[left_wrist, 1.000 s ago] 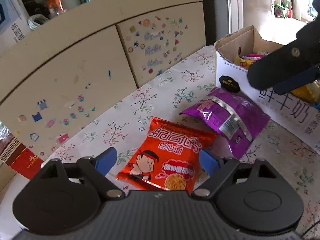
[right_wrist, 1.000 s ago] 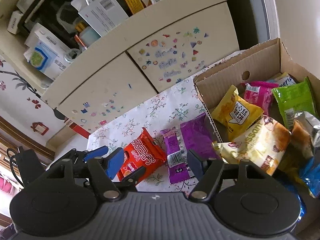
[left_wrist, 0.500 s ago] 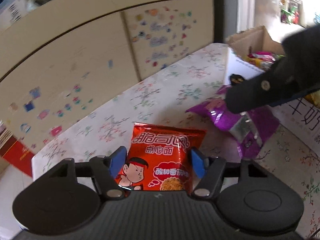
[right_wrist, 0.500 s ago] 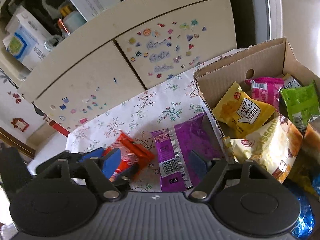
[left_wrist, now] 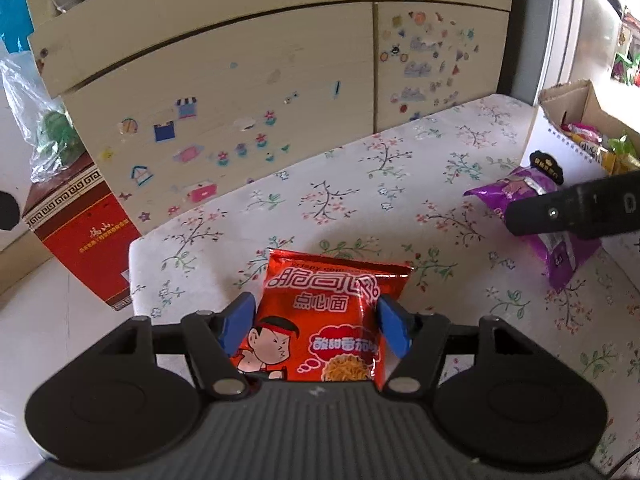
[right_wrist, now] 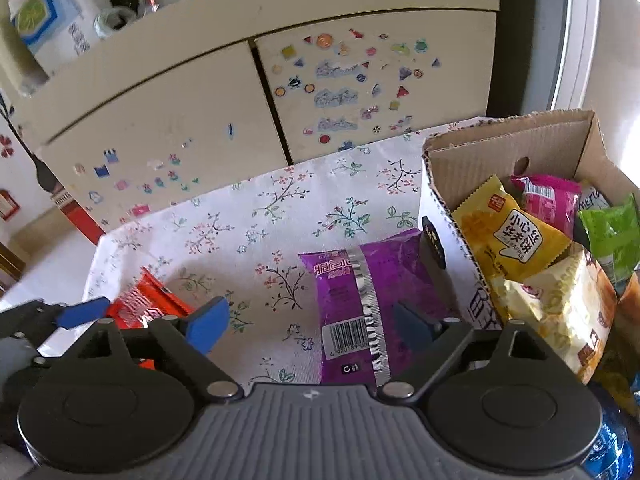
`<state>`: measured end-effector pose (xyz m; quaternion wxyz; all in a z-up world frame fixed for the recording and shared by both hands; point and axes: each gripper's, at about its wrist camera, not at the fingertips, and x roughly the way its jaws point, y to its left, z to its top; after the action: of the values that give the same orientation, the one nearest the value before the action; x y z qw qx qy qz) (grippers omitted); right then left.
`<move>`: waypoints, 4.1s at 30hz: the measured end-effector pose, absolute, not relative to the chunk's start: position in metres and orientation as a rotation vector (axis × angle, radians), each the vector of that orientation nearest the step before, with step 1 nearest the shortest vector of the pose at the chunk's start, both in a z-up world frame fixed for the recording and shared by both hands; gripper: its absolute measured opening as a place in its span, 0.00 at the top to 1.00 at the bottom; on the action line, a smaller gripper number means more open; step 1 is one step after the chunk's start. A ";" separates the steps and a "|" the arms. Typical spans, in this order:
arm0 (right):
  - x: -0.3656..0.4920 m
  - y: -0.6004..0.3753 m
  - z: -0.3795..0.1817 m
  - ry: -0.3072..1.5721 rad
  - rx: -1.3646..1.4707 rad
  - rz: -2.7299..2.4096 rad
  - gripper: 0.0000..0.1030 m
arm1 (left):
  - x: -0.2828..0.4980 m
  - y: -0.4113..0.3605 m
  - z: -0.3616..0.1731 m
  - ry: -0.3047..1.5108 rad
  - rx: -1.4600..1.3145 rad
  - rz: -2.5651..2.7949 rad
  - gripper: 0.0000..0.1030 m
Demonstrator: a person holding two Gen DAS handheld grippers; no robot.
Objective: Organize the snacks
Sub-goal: 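Close the right tool on the purple packet while the left tool holds the red packet, then lift both packets and carry them toward the cardboard box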
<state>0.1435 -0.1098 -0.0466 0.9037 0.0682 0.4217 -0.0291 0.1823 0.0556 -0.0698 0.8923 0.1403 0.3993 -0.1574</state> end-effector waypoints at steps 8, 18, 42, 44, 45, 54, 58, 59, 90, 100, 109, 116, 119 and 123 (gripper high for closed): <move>0.140 -0.089 -0.051 0.841 0.050 -0.106 0.10 | 0.188 0.072 -0.070 0.844 0.226 -0.287 0.37; 0.154 -0.086 -0.076 0.909 0.102 -0.151 0.03 | 0.188 0.081 -0.072 0.852 0.187 -0.276 0.37; 0.167 -0.085 -0.085 0.829 0.017 -0.302 0.00 | 0.190 0.081 -0.076 0.860 0.188 -0.262 0.34; 0.168 -0.082 -0.086 0.825 0.004 -0.270 0.00 | 0.189 0.080 -0.077 0.859 0.189 -0.263 0.34; 0.167 -0.081 -0.085 0.825 0.013 -0.249 0.00 | 0.190 0.080 -0.077 0.859 0.190 -0.263 0.34; 0.157 -0.073 -0.075 0.787 0.058 -0.216 0.00 | 0.190 0.082 -0.076 0.861 0.180 -0.262 0.34; 0.167 -0.084 -0.080 0.820 0.093 -0.263 0.00 | 0.190 0.082 -0.076 0.858 0.181 -0.271 0.34; 0.170 -0.086 -0.082 0.826 0.107 -0.264 0.00 | 0.191 0.083 -0.076 0.857 0.180 -0.272 0.34; 0.143 -0.088 -0.061 0.956 -0.094 -0.006 0.54 | 0.174 0.056 -0.067 0.851 0.245 -0.295 0.41; 0.127 -0.119 -0.061 1.074 0.140 0.098 0.41 | 0.156 0.054 -0.068 0.900 0.228 -0.285 0.41; 0.135 -0.099 -0.055 1.019 0.024 0.124 0.15 | 0.156 0.054 -0.070 0.886 0.267 -0.327 0.34; 0.149 -0.093 -0.061 0.968 -0.130 0.202 0.10 | 0.153 0.053 -0.078 0.882 0.336 -0.355 0.27; 0.154 -0.091 -0.065 0.947 -0.171 0.238 0.09 | 0.155 0.055 -0.079 0.880 0.332 -0.360 0.27; 0.161 -0.091 -0.072 0.947 -0.173 0.240 0.07 | 0.157 0.058 -0.080 0.869 0.324 -0.363 0.24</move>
<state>0.1615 -0.0911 -0.0716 0.8796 -0.0828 0.4541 0.1151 0.1566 0.0580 -0.0798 0.8787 0.1553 0.4166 -0.1740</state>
